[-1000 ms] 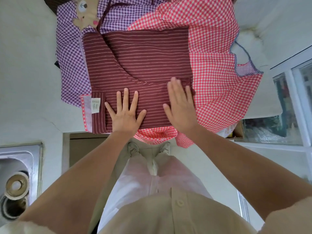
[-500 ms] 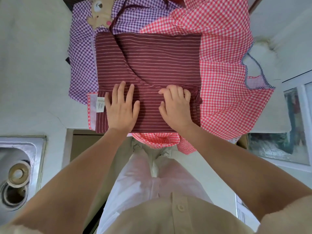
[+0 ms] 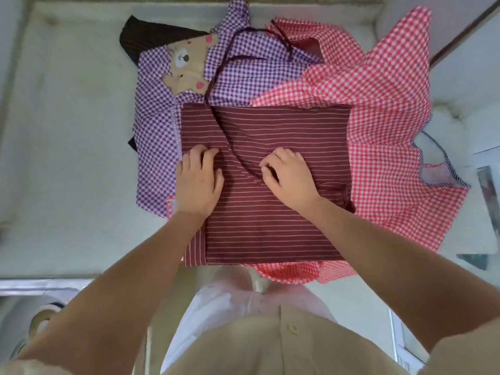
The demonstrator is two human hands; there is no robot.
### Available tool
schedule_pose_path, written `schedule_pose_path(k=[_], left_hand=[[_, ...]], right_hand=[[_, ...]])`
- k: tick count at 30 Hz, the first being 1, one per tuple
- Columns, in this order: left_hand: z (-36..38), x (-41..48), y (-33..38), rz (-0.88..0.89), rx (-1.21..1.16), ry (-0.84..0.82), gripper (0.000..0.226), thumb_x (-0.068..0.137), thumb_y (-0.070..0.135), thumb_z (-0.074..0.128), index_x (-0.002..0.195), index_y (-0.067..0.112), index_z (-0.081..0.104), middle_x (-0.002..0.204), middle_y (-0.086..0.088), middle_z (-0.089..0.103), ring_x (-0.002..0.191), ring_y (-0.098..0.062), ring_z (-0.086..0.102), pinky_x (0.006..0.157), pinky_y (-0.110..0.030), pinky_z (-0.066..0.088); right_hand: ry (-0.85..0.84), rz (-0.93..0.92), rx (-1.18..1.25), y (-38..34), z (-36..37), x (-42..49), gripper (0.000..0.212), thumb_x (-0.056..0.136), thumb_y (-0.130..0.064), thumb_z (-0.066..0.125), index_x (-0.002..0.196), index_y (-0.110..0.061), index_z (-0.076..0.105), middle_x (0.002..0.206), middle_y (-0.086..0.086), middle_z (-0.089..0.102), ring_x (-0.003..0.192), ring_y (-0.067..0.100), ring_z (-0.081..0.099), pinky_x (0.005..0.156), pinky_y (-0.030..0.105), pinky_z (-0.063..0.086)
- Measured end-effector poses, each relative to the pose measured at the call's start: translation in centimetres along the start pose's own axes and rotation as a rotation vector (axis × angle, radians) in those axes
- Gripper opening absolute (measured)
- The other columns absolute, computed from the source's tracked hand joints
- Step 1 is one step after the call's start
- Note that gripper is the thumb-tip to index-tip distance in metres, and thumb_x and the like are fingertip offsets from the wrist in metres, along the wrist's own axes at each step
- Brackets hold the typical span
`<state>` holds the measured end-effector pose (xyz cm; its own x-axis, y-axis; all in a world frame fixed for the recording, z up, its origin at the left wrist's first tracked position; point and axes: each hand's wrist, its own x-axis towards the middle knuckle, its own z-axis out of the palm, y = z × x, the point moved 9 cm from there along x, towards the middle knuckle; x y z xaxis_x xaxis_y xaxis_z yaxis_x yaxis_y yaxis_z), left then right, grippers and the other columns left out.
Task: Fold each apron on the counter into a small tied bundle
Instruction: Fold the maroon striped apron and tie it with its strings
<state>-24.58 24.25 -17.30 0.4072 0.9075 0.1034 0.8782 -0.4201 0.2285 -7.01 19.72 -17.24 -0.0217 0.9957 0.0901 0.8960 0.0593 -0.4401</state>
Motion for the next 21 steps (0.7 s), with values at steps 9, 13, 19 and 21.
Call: schedule_pose_path(k=[9, 13, 19, 21], left_hand=[[4.5, 6.0, -3.4, 0.155, 0.157, -0.335, 0.064, 0.102, 0.044, 0.024, 0.156, 0.02, 0.0, 0.164, -0.007, -0.001, 0.151, -0.025, -0.003, 0.122, -0.049, 0.001], [5.5, 6.1, -3.5, 0.187, 0.182, -0.359, 0.064, 0.101, 0.047, 0.013, 0.156, 0.019, -0.004, 0.164, -0.007, -0.008, 0.15, -0.024, -0.01, 0.121, -0.049, -0.007], [1.9, 3.5, -1.5, 0.364, 0.04, -0.15, 0.06, 0.097, 0.039, 0.038, 0.146, 0.005, 0.038, 0.15, -0.016, 0.035, 0.137, -0.033, 0.034, 0.115, -0.05, 0.02], [1.0, 0.5, 0.1, 0.503, -0.053, -0.155, 0.054, 0.094, 0.039, 0.043, 0.137, 0.008, 0.048, 0.134, -0.012, 0.047, 0.121, -0.031, 0.045, 0.105, -0.044, 0.029]], right_hand=[[-0.22, -0.137, -0.065, -3.6, 4.9, 6.8, 0.045, 0.096, -0.025, 0.052, 0.139, -0.015, 0.05, 0.139, 0.007, 0.05, 0.121, 0.027, 0.049, 0.101, 0.043, 0.042], [-0.221, -0.097, -0.091, -2.9, 6.4, 5.2, 0.052, 0.098, -0.022, 0.051, 0.148, -0.018, 0.04, 0.153, 0.006, 0.038, 0.134, 0.026, 0.04, 0.111, 0.044, 0.033], [-0.174, -0.133, -0.016, -3.5, 4.7, 4.2, 0.049, 0.096, -0.018, 0.054, 0.144, -0.016, 0.045, 0.153, 0.006, 0.037, 0.137, 0.024, 0.036, 0.113, 0.039, 0.027], [-0.121, -0.16, -0.026, -4.0, 3.6, 3.3, 0.045, 0.092, -0.016, 0.057, 0.137, -0.015, 0.052, 0.145, 0.006, 0.045, 0.132, 0.025, 0.041, 0.111, 0.04, 0.03]])
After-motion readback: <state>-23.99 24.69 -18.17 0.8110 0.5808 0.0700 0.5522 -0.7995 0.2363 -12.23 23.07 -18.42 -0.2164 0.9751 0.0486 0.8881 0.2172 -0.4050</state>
